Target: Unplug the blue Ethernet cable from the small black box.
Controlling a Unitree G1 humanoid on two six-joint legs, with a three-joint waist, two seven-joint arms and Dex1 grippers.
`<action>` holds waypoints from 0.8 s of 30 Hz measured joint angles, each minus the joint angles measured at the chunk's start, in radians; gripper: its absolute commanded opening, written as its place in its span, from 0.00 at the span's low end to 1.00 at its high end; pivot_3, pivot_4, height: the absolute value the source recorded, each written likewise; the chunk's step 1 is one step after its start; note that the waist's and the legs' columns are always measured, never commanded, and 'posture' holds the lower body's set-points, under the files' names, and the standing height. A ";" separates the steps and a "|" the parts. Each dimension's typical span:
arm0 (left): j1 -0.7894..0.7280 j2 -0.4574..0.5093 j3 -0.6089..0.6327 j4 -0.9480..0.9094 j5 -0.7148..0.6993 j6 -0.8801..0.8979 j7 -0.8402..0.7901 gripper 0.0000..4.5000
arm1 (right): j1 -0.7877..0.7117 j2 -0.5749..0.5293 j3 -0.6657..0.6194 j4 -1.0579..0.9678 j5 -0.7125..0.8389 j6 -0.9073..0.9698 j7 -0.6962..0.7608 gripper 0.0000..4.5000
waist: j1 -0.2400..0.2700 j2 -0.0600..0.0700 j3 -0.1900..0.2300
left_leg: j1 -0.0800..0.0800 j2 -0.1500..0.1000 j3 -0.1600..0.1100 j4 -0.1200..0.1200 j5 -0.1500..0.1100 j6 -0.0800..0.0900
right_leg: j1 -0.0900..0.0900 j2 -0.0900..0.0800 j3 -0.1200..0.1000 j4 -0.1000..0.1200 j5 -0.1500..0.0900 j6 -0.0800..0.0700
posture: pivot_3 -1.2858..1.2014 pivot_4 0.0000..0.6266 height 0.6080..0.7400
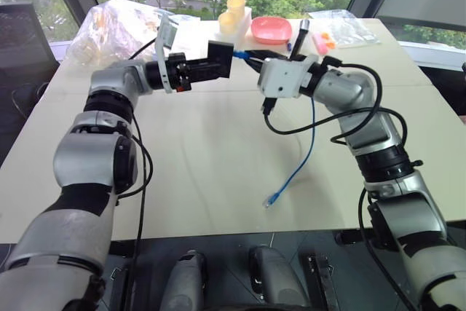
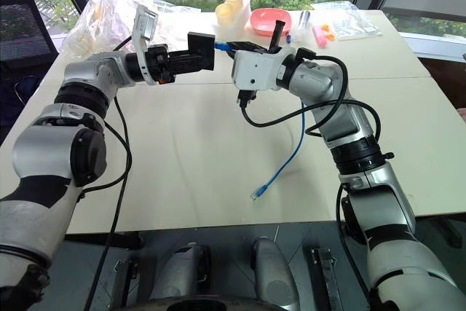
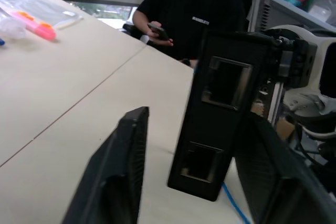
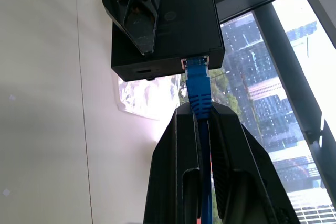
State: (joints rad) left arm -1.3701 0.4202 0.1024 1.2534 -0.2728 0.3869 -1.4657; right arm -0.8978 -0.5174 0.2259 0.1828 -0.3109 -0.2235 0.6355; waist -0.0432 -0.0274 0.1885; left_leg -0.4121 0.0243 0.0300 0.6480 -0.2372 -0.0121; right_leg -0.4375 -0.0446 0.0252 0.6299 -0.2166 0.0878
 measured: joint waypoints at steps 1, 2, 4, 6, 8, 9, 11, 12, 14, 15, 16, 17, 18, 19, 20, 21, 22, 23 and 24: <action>0.000 0.000 0.001 0.000 0.002 0.000 -0.008 0.25 | 0.001 -0.001 0.000 -0.002 0.000 0.005 0.000 0.00 | 0.000 0.000 0.000 | 0.000 0.000 0.000 0.000 0.000 0.000 | 0.000 0.000 0.000 0.000 0.000 0.000 | 0.52 0.24 1.00; 0.000 -0.001 0.001 0.000 0.002 0.000 -0.020 0.20 | 0.001 -0.003 0.000 -0.002 0.000 0.014 0.001 0.00 | 0.000 0.000 0.000 | 0.000 0.000 0.000 0.000 0.000 0.000 | 0.000 0.000 0.000 0.000 0.000 0.000 | 0.52 0.24 1.00; 0.000 -0.004 0.002 0.000 0.004 0.000 -0.036 0.12 | 0.007 -0.007 0.000 -0.006 0.000 0.027 0.011 0.00 | 0.000 0.000 0.000 | 0.000 0.000 0.000 0.000 0.000 0.000 | 0.000 0.000 0.000 0.000 0.000 0.000 | 0.52 0.24 1.00; 0.001 -0.006 0.001 0.000 0.011 0.001 -0.045 0.12 | 0.015 -0.015 0.000 -0.023 0.000 0.032 0.025 0.00 | 0.000 0.000 0.000 | -0.001 0.000 0.000 0.000 0.000 0.000 | -0.001 0.000 0.000 0.000 0.000 0.000 | 0.52 0.24 1.00; 0.001 -0.004 0.001 -0.001 0.018 0.012 -0.063 0.12 | 0.021 -0.020 -0.002 -0.039 0.016 0.043 0.045 0.00 | 0.000 0.000 0.000 | -0.001 0.000 0.000 0.000 0.000 0.000 | -0.001 0.000 0.000 0.000 0.000 0.000 | 0.52 0.24 1.00; 0.003 -0.002 0.001 -0.001 0.023 0.023 -0.081 0.12 | 0.031 -0.024 -0.006 -0.055 0.040 0.053 0.064 0.09 | 0.000 0.000 0.000 | -0.001 0.000 0.000 0.000 0.000 0.000 | 0.000 0.000 0.000 0.000 0.000 0.000 | 0.52 0.24 1.00; 0.010 0.004 0.001 -0.001 0.024 0.032 -0.091 0.12 | 0.039 -0.039 -0.006 -0.076 0.071 0.069 0.101 0.26 | -0.001 0.000 0.000 | -0.001 0.000 0.000 0.000 0.000 0.000 | -0.001 0.000 0.000 0.000 0.000 0.000 | 0.52 0.24 1.00; 0.018 0.016 0.005 -0.001 0.024 0.039 -0.091 0.12 | 0.050 -0.052 -0.008 -0.093 0.094 0.082 0.127 0.37 | -0.002 0.000 0.000 | -0.001 0.000 0.000 0.000 0.000 0.000 | -0.001 0.000 0.000 0.000 0.000 0.000 | 0.52 0.24 1.00; 0.036 0.040 0.010 -0.006 0.023 0.050 -0.106 0.12 | 0.076 -0.064 -0.021 -0.120 0.144 0.132 0.173 0.60 | -0.002 0.000 0.000 | 0.000 0.000 -0.001 0.000 0.000 0.000 | -0.001 0.000 0.000 0.001 0.000 0.000 | 0.52 0.24 1.00; 0.045 0.046 0.009 -0.014 0.020 0.064 -0.117 0.12 | 0.088 -0.064 -0.035 -0.133 0.178 0.179 0.193 0.72 | 0.000 0.000 0.000 | -0.001 0.000 -0.001 0.000 0.000 0.000 | -0.001 0.000 0.000 0.001 0.000 0.000 | 0.52 0.24 1.00; 0.059 0.049 0.007 -0.034 0.009 0.078 -0.125 0.12 | 0.099 -0.064 -0.053 -0.152 0.222 0.240 0.216 0.82 | 0.000 0.000 0.000 | -0.001 0.001 -0.001 0.000 0.000 0.000 | -0.001 0.000 0.000 0.001 0.000 0.000 | 0.52 0.24 1.00; 0.075 0.053 0.003 -0.059 -0.014 0.102 -0.129 0.12 | 0.105 -0.065 -0.077 -0.176 0.286 0.328 0.244 0.93 | 0.002 0.000 0.000 | -0.001 0.001 -0.001 0.001 0.000 0.000 | -0.001 0.000 0.000 0.001 0.000 0.000 | 0.52 0.24 1.00; 0.094 0.058 -0.007 -0.089 -0.043 0.128 -0.132 0.12 | 0.107 -0.061 -0.109 -0.202 0.367 0.432 0.266 0.93 | 0.003 0.000 0.000 | -0.002 0.001 -0.002 0.002 0.000 0.000 | -0.001 0.000 -0.001 0.001 0.000 0.000 | 0.52 0.24 1.00; 0.118 0.066 -0.021 -0.130 -0.079 0.156 -0.135 0.12 | 0.105 -0.047 -0.155 -0.226 0.465 0.555 0.280 0.93 | 0.003 0.000 0.000 | -0.002 0.004 -0.002 0.002 0.000 0.000 | -0.001 0.000 -0.001 0.001 0.000 0.000 | 0.52 0.24 1.00; 0.142 0.078 -0.041 -0.176 -0.119 0.182 -0.136 0.12 | 0.097 -0.036 -0.196 -0.244 0.555 0.665 0.287 0.93 | 0.003 0.000 0.000 | -0.002 0.004 -0.003 0.002 0.000 0.000 | -0.001 -0.001 -0.001 0.002 0.000 0.000 | 0.52 0.24 1.00; 0.165 0.091 -0.061 -0.221 -0.156 0.203 -0.137 0.12 | 0.086 -0.026 -0.232 -0.257 0.632 0.757 0.287 0.93 | 0.003 0.000 0.000 | -0.002 0.004 -0.003 0.002 0.000 0.000 | -0.001 -0.001 -0.001 0.002 0.000 0.000 | 0.52 0.24 1.00; 0.198 0.109 -0.093 -0.288 -0.198 0.223 -0.139 0.12 | 0.067 -0.011 -0.272 -0.268 0.715 0.870 0.279 0.93 | 0.001 0.000 0.000 | -0.002 0.005 -0.004 0.002 0.000 0.000 | -0.001 -0.001 0.000 0.002 0.000 0.000 | 0.52 0.24 1.00; 0.219 0.119 -0.116 -0.338 -0.228 0.236 -0.141 0.12 | 0.051 0.000 -0.297 -0.278 0.772 0.947 0.265 0.93 | 0.001 0.000 0.000 | -0.002 0.005 -0.004 0.002 0.000 0.000 | -0.001 -0.001 -0.001 0.002 0.001 -0.001 | 0.52 0.24 1.00; 0.239 0.127 -0.135 -0.388 -0.262 0.250 -0.141 0.12 | 0.030 0.025 -0.327 -0.285 0.834 1.032 0.239 0.93 | 0.001 0.000 0.000 | -0.001 0.006 -0.004 0.002 0.000 0.000 | -0.001 0.000 -0.001 0.003 0.001 -0.001 | 0.52 0.24 1.00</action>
State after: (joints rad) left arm -1.1311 0.5467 -0.0331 0.8656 -0.5352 0.6370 -1.6071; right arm -0.8681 -0.4928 -0.1015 -0.1021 0.5226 0.8088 0.8748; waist -0.0423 -0.0273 0.1886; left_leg -0.4135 0.0300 0.0256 0.6498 -0.2372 -0.0121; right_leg -0.4388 -0.0449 0.0246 0.6325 -0.2158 0.0868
